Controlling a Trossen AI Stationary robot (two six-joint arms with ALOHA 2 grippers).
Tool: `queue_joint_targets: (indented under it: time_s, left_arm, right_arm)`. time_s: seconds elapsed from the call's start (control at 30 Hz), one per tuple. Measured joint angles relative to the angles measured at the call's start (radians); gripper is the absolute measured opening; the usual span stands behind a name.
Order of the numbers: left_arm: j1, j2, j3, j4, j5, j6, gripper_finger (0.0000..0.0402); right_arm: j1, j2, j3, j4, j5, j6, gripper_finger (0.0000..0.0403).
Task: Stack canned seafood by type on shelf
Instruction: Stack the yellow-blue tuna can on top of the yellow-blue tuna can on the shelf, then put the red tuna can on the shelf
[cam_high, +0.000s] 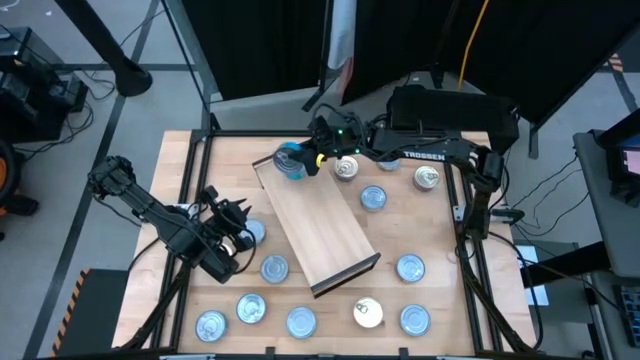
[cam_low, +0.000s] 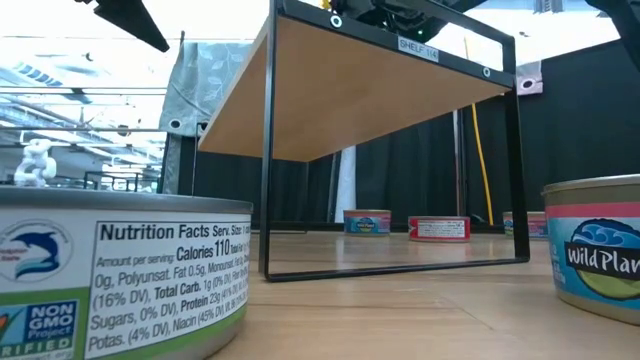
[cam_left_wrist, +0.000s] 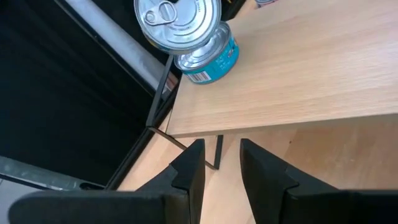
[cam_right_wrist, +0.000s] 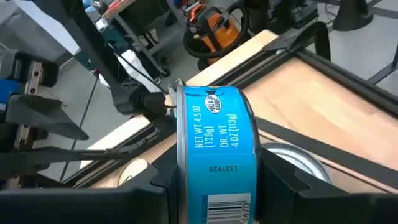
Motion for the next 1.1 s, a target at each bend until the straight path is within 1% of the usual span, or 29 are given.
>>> queue_joint_targets:
  time_s: [0.23,0.33,0.43,0.63,0.73,0.83,0.93,1.1]
  left_arm:
    - [0.000,0.000,0.000,0.005,0.010,0.000,0.0102]
    - [0.000,0.000,0.000,0.007,0.015,0.000,0.0102]
    - [0.000,0.000,0.000,0.008,0.015,0.000,0.0102]
    - [0.000,0.000,0.000,0.008,0.016,0.000,0.0102]
    - [0.000,0.001,0.000,0.008,0.016,0.000,0.0102]
    - [0.000,0.001,0.000,0.008,0.016,0.000,0.0102]
    - [0.000,0.001,0.000,0.008,0.016,0.001,0.0102]
    - [0.000,0.001,0.000,0.008,0.016,0.001,0.0102]
  right_arm:
    - [0.001,0.000,0.000,-0.060,0.021,0.012,0.0137]
    - [0.001,0.000,0.000,-0.079,0.031,0.012,0.0149]
    - [0.001,-0.001,0.000,-0.088,0.035,-0.003,0.0180]
    - [0.003,-0.001,0.000,-0.097,0.139,-0.071,0.0268]
    - [0.002,-0.001,0.000,-0.096,0.146,-0.100,0.0311]
    - [0.003,-0.001,0.000,-0.095,0.146,-0.133,0.0345]
    - [0.006,-0.001,0.000,-0.095,0.153,-0.142,0.0362]
    - [0.015,-0.001,0.000,-0.088,0.206,-0.175,0.0365]
